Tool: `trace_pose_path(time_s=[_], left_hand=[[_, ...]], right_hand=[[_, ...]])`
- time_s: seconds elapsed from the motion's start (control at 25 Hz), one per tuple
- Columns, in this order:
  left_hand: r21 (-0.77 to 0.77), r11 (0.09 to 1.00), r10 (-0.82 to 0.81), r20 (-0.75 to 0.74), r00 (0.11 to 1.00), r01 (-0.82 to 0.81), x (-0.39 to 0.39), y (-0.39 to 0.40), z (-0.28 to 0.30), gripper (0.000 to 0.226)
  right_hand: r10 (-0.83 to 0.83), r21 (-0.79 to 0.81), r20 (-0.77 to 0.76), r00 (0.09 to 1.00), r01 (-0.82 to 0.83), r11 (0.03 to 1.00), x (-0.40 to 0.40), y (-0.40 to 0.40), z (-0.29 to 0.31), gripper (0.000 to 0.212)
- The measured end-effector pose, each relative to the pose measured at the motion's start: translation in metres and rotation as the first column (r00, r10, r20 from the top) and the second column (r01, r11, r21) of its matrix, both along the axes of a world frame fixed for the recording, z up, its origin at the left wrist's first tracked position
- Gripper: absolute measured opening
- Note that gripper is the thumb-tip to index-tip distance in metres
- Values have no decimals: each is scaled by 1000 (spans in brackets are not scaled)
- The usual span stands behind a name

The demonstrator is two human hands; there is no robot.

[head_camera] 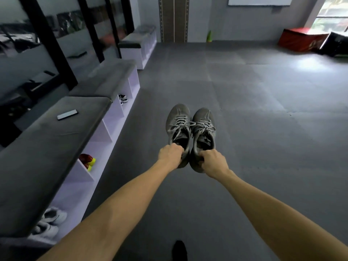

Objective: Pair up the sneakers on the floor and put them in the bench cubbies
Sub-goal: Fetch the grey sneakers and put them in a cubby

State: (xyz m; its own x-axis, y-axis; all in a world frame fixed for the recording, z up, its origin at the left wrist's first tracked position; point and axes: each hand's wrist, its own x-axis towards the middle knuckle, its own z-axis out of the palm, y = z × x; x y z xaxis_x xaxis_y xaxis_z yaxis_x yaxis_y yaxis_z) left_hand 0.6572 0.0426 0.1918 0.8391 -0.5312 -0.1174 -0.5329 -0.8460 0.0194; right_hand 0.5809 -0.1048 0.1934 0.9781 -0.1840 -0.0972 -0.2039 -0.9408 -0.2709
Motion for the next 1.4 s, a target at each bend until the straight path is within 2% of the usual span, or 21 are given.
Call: trace_pose_path(time_s=[0.32,0.56,0.72,0.84,0.92,1.08,1.2,1.4], left_hand=[[13,975,221,15,975,-221,164,-9,0,17],[18,867,497,46,867,-498,249,19,-7,23],[4,702,711,34,702,-712,276,24,-8,23],[-18,540,842,3,540,-842,275,26,-3,17],[-24,423,906,-15,424,-906,267,33,-1,14],[-31,247,968,-26,248,-969,241,57,1,12],[-40,168,986,-15,169,-985,222,79,-2,10],[-41,74,997,-14,75,-996,206,115,-7,9]], right_hand=[[195,12,-15,981,-195,981,196,-20,3,20],[491,6,-18,871,-491,871,335,1,-4,20],[715,-6,-19,699,-715,699,405,14,4,8],[843,-12,-44,536,-844,536,434,30,15,14],[895,8,-41,445,-895,446,439,45,18,17],[961,42,-19,277,-960,278,433,80,21,20],[979,29,-16,201,-979,202,425,111,18,17],[990,60,-7,138,-989,138,417,159,16,24]])
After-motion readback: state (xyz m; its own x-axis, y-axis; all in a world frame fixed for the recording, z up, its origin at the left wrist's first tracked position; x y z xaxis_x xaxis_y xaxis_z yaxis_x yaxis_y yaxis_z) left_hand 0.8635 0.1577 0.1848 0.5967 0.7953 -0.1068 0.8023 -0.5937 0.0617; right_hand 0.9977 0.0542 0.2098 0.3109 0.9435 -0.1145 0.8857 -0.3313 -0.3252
